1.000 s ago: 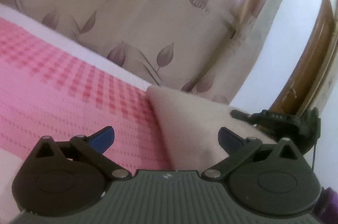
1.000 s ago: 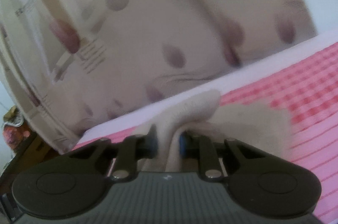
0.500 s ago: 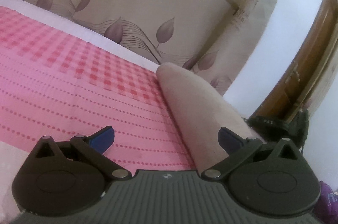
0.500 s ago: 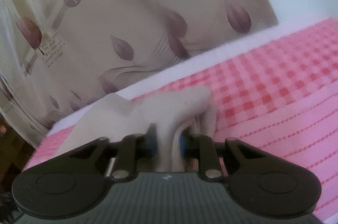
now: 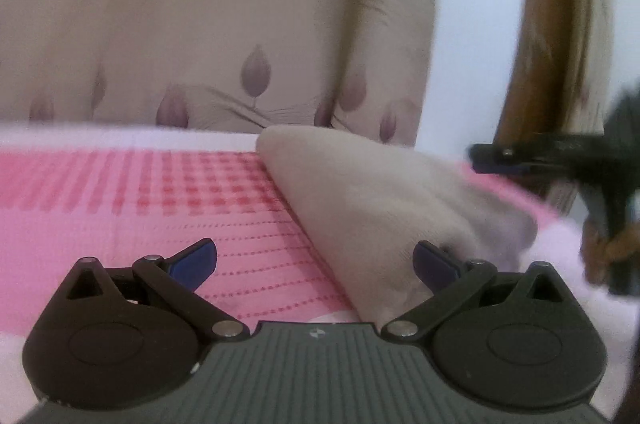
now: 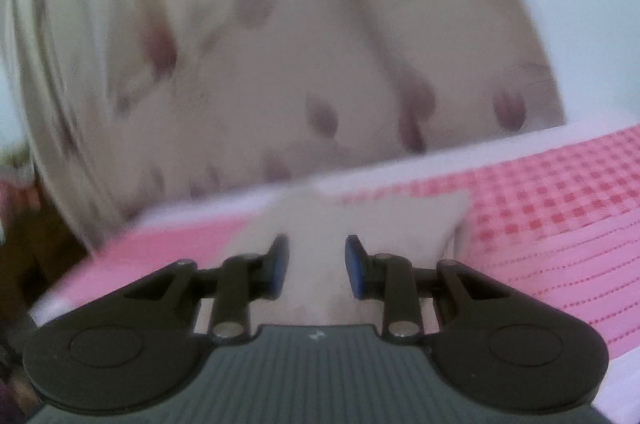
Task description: Fold small clothes
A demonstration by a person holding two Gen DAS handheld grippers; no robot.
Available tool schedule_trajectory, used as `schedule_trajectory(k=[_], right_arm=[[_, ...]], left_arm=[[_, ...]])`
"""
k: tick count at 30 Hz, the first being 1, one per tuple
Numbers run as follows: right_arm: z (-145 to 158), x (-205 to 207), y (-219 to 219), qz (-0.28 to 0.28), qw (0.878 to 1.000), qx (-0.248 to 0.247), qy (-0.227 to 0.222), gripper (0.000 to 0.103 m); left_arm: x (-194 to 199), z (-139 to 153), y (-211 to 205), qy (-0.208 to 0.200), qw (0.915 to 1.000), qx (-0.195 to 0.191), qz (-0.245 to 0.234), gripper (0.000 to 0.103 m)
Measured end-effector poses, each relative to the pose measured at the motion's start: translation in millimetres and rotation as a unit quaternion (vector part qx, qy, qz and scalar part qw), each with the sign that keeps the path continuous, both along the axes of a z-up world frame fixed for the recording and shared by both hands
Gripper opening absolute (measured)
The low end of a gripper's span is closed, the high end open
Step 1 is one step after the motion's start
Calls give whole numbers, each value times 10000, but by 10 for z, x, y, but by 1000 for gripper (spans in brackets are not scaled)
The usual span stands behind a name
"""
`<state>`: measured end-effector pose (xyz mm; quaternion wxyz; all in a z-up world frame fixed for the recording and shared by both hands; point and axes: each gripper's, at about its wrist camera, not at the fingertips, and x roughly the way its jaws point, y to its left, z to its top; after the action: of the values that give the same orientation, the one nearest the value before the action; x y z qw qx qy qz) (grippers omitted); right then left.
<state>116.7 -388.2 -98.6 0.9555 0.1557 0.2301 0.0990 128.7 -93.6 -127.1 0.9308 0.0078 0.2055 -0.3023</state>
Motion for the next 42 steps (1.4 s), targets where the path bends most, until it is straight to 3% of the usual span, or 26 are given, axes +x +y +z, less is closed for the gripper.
schedule_trajectory(k=[3, 7, 11, 14, 19, 23, 27, 33, 42], right_arm=[[-276, 137, 17, -107, 9980, -264, 562, 28], [-407, 66, -29, -109, 9993, -117, 331, 28], [-462, 70, -52, -128, 9995, -45, 284, 28], [-451, 45, -22, -147, 9995, -137, 244, 28], [-424, 26, 46, -158, 9991, -333, 207, 28], [-420, 13, 195, -162, 9969, -754, 156, 29], [-422, 1, 364, -278, 9906, -1332, 126, 29], [-426, -9, 460, -363, 9848, -1694, 122, 29], [-422, -4, 475, -374, 9836, -1762, 112, 29]], left_arm=[[-115, 3, -288, -278, 9980, 567, -87, 103], [8, -83, -587, -84, 9926, 1201, 166, 103], [127, -99, -743, -119, 9901, 1374, 276, 103], [201, -174, -905, -40, 9803, 1917, 482, 103], [213, -175, -455, 409, 9811, 1527, 1114, 103], [262, -189, -200, 814, 9841, 1098, 1133, 103], [221, -173, -190, 764, 9871, 1053, 929, 103], [209, -175, -173, 824, 9889, 862, 886, 103], [183, -165, -197, 705, 9884, 993, 912, 103]])
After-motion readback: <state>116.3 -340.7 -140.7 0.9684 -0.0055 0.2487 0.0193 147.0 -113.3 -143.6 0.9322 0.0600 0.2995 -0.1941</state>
